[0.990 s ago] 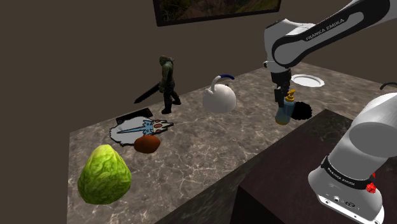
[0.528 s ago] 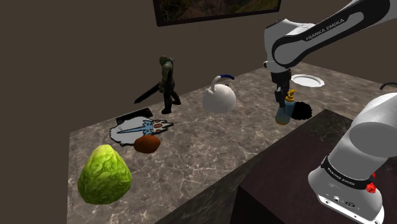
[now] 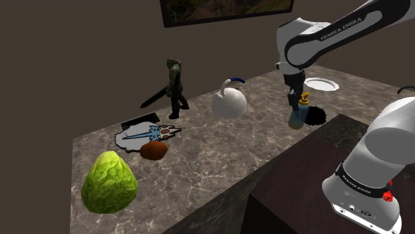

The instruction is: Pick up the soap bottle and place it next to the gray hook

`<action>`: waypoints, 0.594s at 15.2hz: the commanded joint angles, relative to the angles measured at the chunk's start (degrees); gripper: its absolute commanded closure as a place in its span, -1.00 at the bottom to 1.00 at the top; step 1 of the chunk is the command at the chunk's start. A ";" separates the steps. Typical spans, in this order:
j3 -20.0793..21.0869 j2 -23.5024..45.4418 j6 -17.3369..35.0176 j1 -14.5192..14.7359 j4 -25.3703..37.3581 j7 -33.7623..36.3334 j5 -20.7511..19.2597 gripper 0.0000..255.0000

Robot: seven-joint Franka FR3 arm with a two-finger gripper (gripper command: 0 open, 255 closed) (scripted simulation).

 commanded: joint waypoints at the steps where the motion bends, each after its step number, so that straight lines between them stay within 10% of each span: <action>1: 0.14 -0.79 -1.61 0.07 0.83 -0.28 0.21 1.00; 9: 0.68 -3.74 -8.57 0.25 4.95 -1.62 0.96 1.00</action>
